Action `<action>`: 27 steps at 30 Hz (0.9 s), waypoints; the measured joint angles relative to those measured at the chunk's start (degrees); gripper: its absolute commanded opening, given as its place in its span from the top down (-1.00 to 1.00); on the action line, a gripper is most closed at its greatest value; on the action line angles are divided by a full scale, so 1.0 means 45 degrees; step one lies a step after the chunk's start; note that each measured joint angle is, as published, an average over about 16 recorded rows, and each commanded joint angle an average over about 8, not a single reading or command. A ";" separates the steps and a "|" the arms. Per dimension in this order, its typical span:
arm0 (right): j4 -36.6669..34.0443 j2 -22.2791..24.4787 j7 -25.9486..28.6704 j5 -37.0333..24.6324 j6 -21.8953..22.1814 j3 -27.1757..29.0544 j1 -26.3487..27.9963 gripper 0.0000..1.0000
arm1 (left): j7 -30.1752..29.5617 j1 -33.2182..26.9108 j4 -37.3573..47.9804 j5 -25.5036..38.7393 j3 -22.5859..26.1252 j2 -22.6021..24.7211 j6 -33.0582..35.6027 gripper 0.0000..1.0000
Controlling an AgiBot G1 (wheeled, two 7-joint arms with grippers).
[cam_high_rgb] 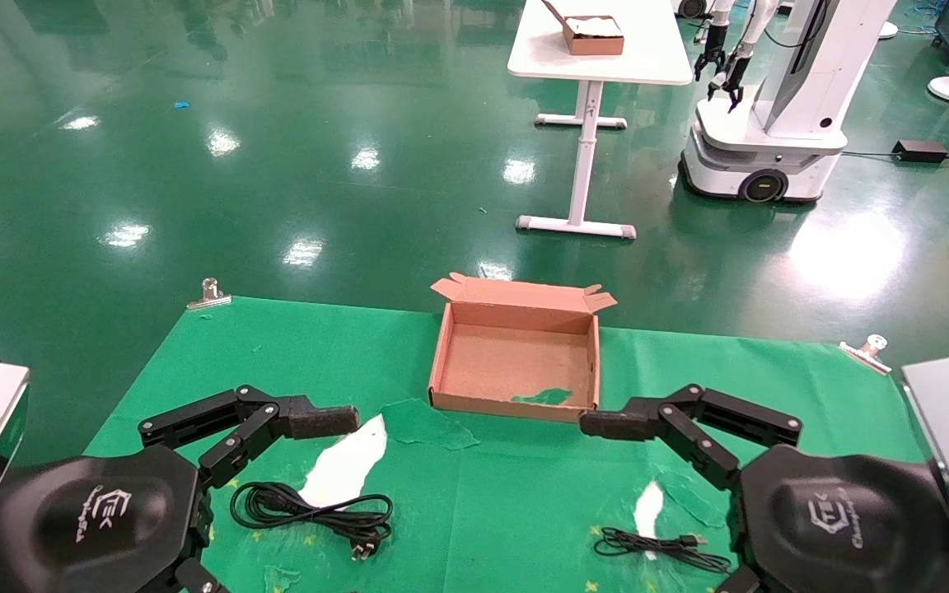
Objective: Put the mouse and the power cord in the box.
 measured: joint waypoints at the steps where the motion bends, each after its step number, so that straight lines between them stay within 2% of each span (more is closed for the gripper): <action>1: 0.0000 0.0000 0.0000 0.0000 0.0000 0.0000 0.0000 -1.00 | 0.0000 0.0000 0.0000 0.0000 0.0000 0.0000 0.0000 -1.00; 10: 0.0010 0.0009 -0.0015 -0.0015 -0.0004 0.0001 0.0001 -1.00 | -0.0010 0.0010 0.0006 0.0024 0.0014 -0.0008 0.0002 -1.00; 16: 0.0141 0.0136 -0.0300 -0.0562 0.0046 -0.0095 -0.0001 -1.00 | -0.0270 -0.0089 0.0069 0.0569 0.0304 -0.0060 -0.0010 -1.00; 21: 0.0341 0.0268 -0.0741 -0.1779 0.0286 -0.0369 0.0041 -1.00 | -0.0711 -0.0679 0.0267 0.2042 0.1000 0.0070 0.0016 -1.00; 27: 0.0563 0.0283 -0.1215 -0.3954 0.0896 -0.0943 0.0161 -1.00 | -0.1166 -0.1969 0.1014 0.4699 0.2198 0.0692 0.0043 -1.00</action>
